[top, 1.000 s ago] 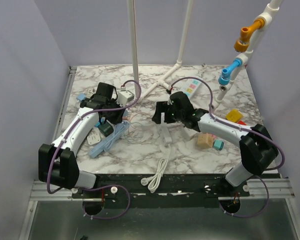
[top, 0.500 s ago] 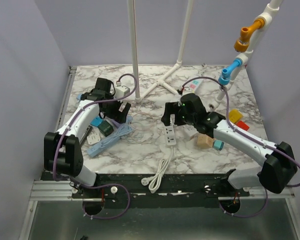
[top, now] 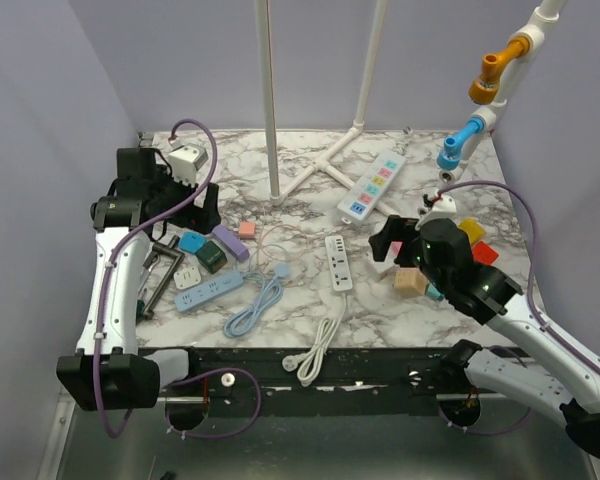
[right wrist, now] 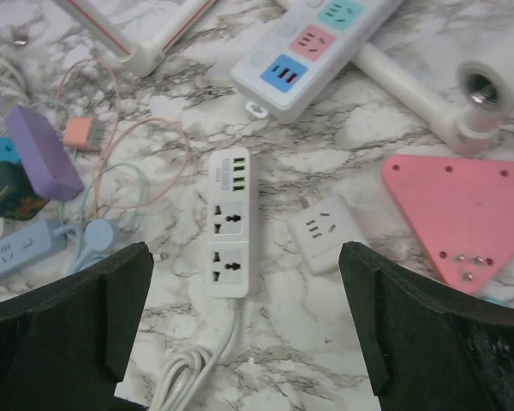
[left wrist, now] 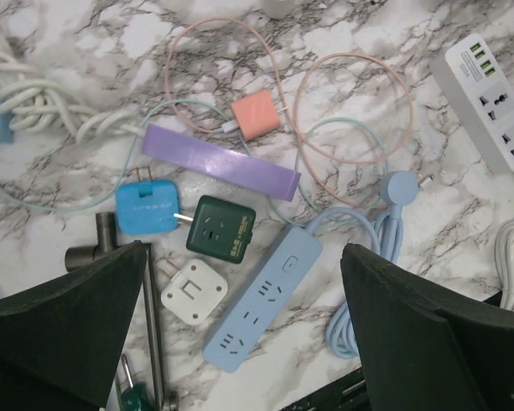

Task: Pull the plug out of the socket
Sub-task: Place the socket at the corner of the board, then reset both arms

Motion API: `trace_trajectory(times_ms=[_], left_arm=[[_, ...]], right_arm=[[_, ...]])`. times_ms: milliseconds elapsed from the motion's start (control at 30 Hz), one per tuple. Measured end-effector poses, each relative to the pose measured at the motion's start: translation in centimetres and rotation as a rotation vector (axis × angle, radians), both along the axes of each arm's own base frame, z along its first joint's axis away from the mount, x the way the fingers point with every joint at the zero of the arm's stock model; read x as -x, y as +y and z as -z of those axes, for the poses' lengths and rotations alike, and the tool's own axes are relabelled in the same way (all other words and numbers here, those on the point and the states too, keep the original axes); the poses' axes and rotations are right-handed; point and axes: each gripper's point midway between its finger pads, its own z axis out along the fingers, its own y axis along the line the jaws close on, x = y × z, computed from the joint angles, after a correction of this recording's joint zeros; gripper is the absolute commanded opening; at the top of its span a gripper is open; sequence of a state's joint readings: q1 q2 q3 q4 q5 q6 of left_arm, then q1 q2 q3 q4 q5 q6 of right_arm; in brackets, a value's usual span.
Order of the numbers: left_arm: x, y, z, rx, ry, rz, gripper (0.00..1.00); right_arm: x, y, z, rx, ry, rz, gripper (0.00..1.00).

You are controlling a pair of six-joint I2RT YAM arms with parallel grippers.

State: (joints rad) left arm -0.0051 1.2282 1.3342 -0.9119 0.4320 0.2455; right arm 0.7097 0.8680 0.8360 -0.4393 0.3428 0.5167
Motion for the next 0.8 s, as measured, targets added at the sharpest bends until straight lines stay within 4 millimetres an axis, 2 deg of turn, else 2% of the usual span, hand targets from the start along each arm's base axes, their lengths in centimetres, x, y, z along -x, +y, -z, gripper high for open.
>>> trace_trajectory(times_ms=[100,267,367,500,667,800], left_arm=[[0.4,2.1,-0.8,0.015,-0.019,-0.071,0.98],[0.5,4.1,-0.6,0.068,-0.031,-0.16,0.98],[0.7,5.3,0.5,0.114,-0.044,-0.237,0.98],[0.5,6.2,2.1,0.144,-0.1,-0.303,0.98],[-0.8,6.7,4.0,0.158,-0.13,-0.326,0.99],[-2.5,7.4,6.6,0.153,-0.113,-0.336,0.98]], right_arm=[[0.4,-2.2,0.4,0.017,-0.002,0.098,1.0],[0.2,-5.7,3.6,0.088,0.037,0.271,1.0],[0.1,-8.6,4.8,0.098,0.016,0.395,1.0],[-0.2,-12.0,4.4,0.039,-0.106,0.556,1.0],[-1.6,-13.4,4.2,0.082,-0.195,0.639,1.0],[-3.6,-15.0,6.4,0.188,-0.165,0.699,1.0]])
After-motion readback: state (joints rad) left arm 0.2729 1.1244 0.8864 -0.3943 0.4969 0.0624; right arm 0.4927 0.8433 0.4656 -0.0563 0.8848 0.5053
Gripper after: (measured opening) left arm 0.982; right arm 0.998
